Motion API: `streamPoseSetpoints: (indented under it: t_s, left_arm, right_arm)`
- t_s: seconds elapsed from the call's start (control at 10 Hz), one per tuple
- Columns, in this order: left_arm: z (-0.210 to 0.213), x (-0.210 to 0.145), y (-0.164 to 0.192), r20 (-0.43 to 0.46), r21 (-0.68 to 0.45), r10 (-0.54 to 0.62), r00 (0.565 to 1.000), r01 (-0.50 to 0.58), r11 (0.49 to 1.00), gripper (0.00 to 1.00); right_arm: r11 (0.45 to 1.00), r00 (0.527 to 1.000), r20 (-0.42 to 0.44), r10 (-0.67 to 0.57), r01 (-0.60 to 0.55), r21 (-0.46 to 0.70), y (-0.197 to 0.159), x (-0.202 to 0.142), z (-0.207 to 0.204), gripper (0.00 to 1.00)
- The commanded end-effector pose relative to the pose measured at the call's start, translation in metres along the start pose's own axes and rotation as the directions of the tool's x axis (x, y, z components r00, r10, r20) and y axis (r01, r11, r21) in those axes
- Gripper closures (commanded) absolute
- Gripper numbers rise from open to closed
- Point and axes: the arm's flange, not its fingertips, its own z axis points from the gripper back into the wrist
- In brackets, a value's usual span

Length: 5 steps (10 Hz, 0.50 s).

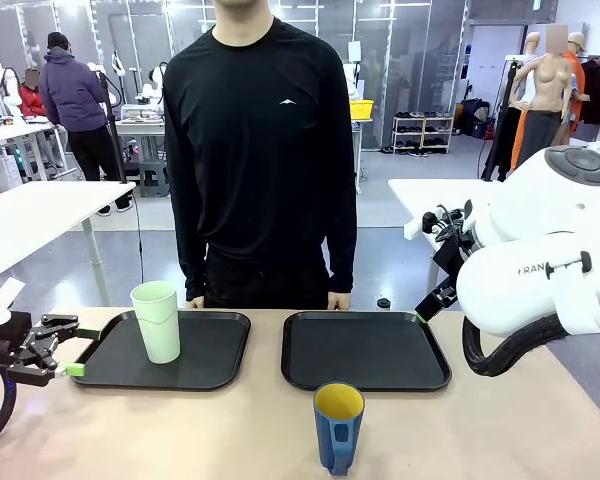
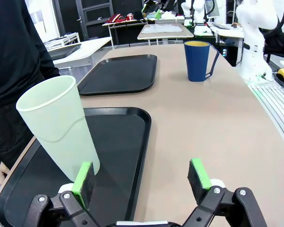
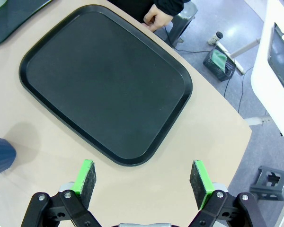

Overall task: Sort and store the cups by type.
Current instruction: Pick up the Handle plastic cup and place it into the empty Flat Tray.

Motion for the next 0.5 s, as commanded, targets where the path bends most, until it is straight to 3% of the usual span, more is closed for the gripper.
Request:
streamPoseSetpoints:
  t_s: [0.0,0.4]
  left_arm:
    - [-0.0006,-0.0003,0.0047,-0.007,-0.003,-0.001,1.0,0.001,1.0,0.0]
    - [-0.0006,-0.0003,0.0047,-0.007,-0.003,-0.001,1.0,0.001,1.0,0.0]
  right_arm:
    - [1.0,1.0,0.0,-0.001,0.001,0.001,-0.0014,0.0002,0.0002,0.0]
    - [1.0,1.0,0.0,-0.001,0.001,0.001,-0.0014,0.0002,0.0002,0.0]
